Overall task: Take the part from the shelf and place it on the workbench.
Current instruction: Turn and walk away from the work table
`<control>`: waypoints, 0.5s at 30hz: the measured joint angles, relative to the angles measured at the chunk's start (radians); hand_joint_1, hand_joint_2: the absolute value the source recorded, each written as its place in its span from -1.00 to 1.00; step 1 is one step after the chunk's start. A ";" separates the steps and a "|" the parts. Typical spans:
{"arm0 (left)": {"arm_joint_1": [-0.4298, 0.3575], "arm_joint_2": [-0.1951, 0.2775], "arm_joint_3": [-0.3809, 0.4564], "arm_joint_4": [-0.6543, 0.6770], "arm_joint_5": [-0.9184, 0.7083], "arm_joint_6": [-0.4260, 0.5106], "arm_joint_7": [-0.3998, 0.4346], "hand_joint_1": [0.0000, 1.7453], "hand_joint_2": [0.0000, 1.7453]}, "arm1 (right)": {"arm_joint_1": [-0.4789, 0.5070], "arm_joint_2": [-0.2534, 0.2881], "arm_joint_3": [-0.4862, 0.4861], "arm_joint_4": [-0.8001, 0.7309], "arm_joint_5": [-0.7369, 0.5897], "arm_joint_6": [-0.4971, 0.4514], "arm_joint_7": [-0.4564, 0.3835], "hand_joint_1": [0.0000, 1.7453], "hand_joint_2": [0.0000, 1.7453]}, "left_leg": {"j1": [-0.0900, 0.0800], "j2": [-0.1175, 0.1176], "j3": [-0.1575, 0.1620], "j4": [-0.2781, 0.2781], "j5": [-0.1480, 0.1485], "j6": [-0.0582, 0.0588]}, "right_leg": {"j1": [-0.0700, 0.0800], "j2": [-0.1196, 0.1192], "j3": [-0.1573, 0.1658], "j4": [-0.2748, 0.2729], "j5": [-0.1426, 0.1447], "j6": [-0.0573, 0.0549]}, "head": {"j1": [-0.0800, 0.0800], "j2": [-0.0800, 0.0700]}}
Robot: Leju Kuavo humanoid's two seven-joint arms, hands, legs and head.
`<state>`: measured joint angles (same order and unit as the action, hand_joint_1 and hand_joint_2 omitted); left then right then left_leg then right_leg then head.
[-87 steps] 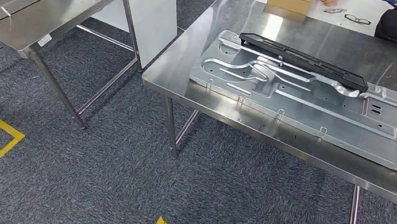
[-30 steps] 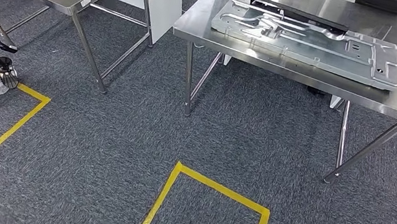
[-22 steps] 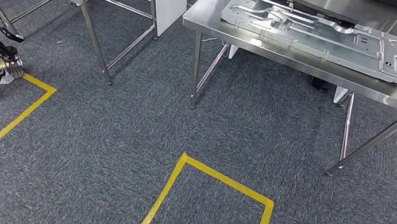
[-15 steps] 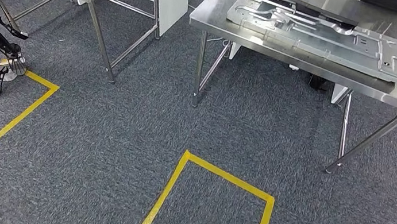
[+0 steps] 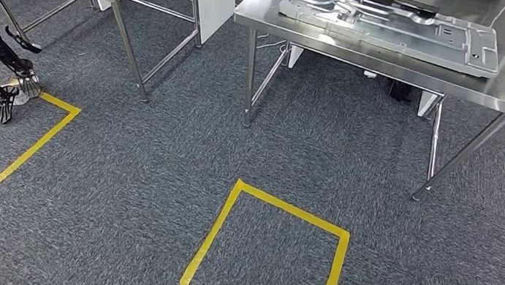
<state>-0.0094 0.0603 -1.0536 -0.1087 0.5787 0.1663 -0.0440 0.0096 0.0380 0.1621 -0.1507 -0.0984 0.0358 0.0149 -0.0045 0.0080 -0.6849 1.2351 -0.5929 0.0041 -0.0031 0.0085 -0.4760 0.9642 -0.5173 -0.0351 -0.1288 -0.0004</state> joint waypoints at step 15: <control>0.005 -0.003 0.000 0.000 0.016 -0.015 -0.004 -1.00 -1.00 | 0.002 0.004 0.000 0.000 0.018 -0.035 -0.052 -1.00 -1.00 | 0.013 0.017 0.181 -0.259 0.092 0.047 | -0.006 0.002 -0.184 0.281 -0.099 0.064 | 0.001 0.000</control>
<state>-0.0039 0.0568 -1.0533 -0.1091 0.5945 0.1511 -0.0480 0.0121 0.0416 0.1619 -0.1511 -0.0802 0.0011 -0.0376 0.0085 0.0253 -0.5038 0.9763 -0.5009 0.0515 -0.0096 0.0102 -0.6600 1.2455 -0.6168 0.0285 -0.1282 -0.0004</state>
